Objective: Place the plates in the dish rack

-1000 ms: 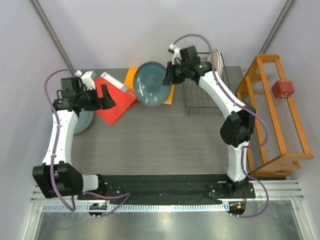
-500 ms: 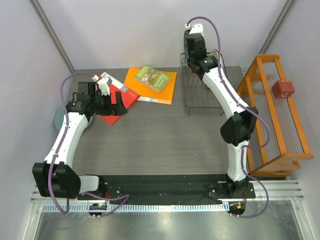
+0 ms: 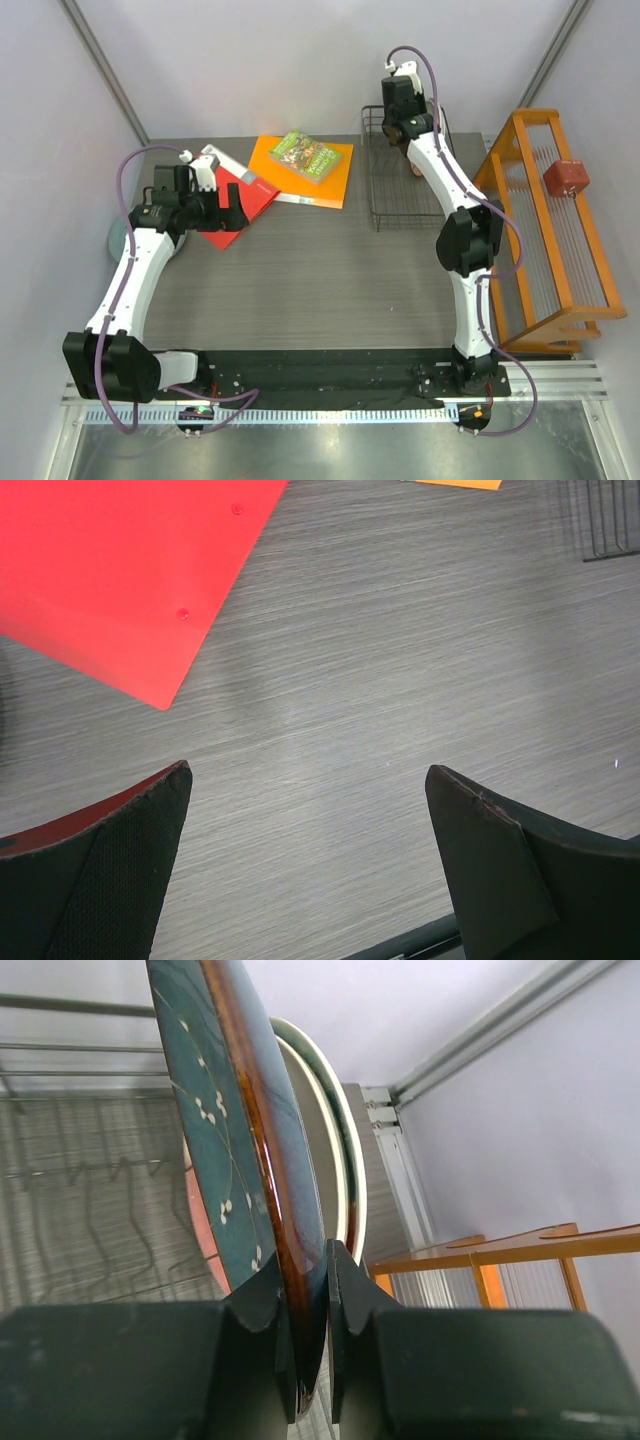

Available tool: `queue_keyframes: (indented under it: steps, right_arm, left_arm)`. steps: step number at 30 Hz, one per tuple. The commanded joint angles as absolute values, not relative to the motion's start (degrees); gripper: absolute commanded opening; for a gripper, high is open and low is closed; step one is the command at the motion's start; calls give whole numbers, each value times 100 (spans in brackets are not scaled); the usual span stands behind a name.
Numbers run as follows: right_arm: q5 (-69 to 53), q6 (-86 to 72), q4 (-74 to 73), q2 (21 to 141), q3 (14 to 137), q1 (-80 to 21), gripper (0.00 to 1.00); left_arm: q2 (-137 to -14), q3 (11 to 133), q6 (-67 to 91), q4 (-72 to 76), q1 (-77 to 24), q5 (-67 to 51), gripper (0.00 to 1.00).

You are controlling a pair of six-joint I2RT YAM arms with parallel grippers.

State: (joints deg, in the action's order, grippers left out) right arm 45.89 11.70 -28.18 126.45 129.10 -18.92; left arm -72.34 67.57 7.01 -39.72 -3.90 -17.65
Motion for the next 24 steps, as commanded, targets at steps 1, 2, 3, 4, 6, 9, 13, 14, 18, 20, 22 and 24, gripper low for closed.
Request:
queue_keyframes:
  steps: [1,2,3,4,6,9,13,14,18,20,22,24]
  right_arm:
    - [4931,932,-2109,12506,13526,-1784,1]
    - [4913,932,-2127,12542,13526,-1767,1]
    - [4878,897,-2162,12577,13526,-1740,1]
    - [4817,862,-2197,12647,13526,-1732,1]
    - [4773,853,-2232,12752,13553,-1731,1]
    - [4676,774,-2329,12946,13614,-1731,1]
    - [4562,580,-2531,13166,13650,-1723,1]
    - [4544,493,-2575,13253,13649,-1723,1]
    - [4448,439,-2707,13377,13658,-1723,2]
    - [4403,439,-2725,13351,13632,-1723,33]
    - [4290,466,-2768,13219,13580,-1723,55]
    - [4237,466,-2821,12966,13483,-1731,60]
  left_arm:
    - [-7137,6768,633,-3920,-413,-1573,99]
    - [-7154,6776,642,-3929,-413,-1582,99]
    - [-7189,6776,642,-3929,-413,-1582,99]
    - [-7198,6785,633,-3929,-413,-1582,99]
    - [-7224,6794,615,-3946,-413,-1573,99]
    - [-7260,6794,580,-3964,-413,-1503,99]
    - [-7356,6698,510,-3981,-413,-1119,99]
    - [-7365,6654,510,-3973,-404,-942,99]
    - [-7356,6443,291,-3815,-361,-45,100]
    - [-7374,6399,194,-3753,-273,456,100]
    - [-7356,6320,26,-3665,-185,588,99]
    - [-7356,6267,-272,-3552,-27,641,93]
